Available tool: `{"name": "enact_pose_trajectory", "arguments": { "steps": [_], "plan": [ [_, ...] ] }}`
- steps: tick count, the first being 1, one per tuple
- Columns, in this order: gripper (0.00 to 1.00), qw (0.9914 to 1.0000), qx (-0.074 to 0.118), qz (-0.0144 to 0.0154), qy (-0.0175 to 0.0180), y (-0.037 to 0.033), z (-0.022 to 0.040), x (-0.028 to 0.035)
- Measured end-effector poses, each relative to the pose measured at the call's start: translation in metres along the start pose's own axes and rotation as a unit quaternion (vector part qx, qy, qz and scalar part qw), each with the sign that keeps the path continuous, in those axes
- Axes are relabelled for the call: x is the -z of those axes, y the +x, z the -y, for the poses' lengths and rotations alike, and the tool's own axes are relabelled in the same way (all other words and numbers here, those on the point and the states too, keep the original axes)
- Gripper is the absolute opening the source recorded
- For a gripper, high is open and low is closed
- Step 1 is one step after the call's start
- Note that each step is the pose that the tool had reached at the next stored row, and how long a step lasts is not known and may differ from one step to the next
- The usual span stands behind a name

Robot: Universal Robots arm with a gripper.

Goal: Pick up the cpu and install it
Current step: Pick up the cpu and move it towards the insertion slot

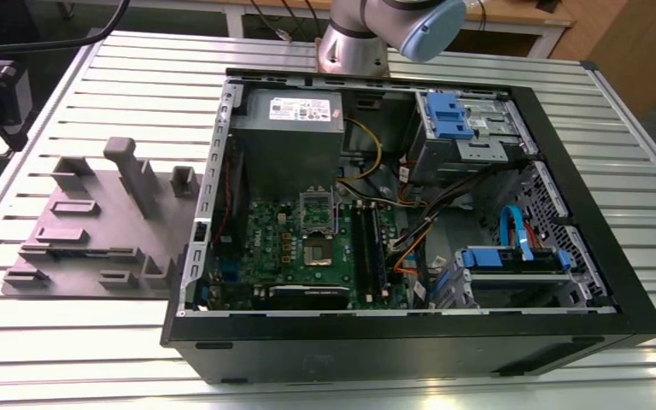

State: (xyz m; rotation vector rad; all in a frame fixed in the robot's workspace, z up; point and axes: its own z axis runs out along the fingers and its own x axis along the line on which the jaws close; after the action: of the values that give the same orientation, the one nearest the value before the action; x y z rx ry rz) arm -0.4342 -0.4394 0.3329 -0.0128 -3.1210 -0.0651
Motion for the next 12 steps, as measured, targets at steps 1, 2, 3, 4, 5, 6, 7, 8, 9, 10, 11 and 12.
{"name": "enact_pose_trajectory", "arguments": {
  "steps": [1, 2, 3, 4, 5, 6, 7, 8, 9, 10, 11, 12],
  "plan": [
    [0.45, 1.0, 0.0, 0.0, 0.0, 0.0, 0.0, 0.0002],
    [0.45, 1.0, 0.0, 0.0, 0.0, 0.0, 0.0, 0.0004],
    [0.45, 1.0, 0.0, 0.0, 0.0, 0.0, 0.0, 0.0005],
    [0.45, 1.0, 0.0, 0.0, 0.0, 0.0, 0.0, 0.0008],
    [0.45, 1.0, 0.0, -0.0001, 0.0, 0.0, 0.0, 0.001],
    [0.45, 1.0, 0.0, 0.0, 0.0, 0.0, 0.0, 0.0012],
    [0.45, 1.0, 0.0, 0.0, 0.0, 0.0, 0.0, 0.0014],
    [0.45, 1.0, 0.0, 0.0, 0.0, 0.0, -0.0001, 0.0015],
    [0.45, 1.0, 0.0, 0.0, 0.0, 0.0, -0.0001, 0.0016],
    [0.45, 1.0, 0.0, 0.0, 0.0, 0.0, -0.0001, 0.0018],
    [0.45, 1.0, 0.0, 0.0, 0.0, 0.0, -0.0001, 0.0019],
    [0.45, 1.0, 0.0, 0.0, 0.0, 0.0, -0.0001, 0.0021]
  ]
}}
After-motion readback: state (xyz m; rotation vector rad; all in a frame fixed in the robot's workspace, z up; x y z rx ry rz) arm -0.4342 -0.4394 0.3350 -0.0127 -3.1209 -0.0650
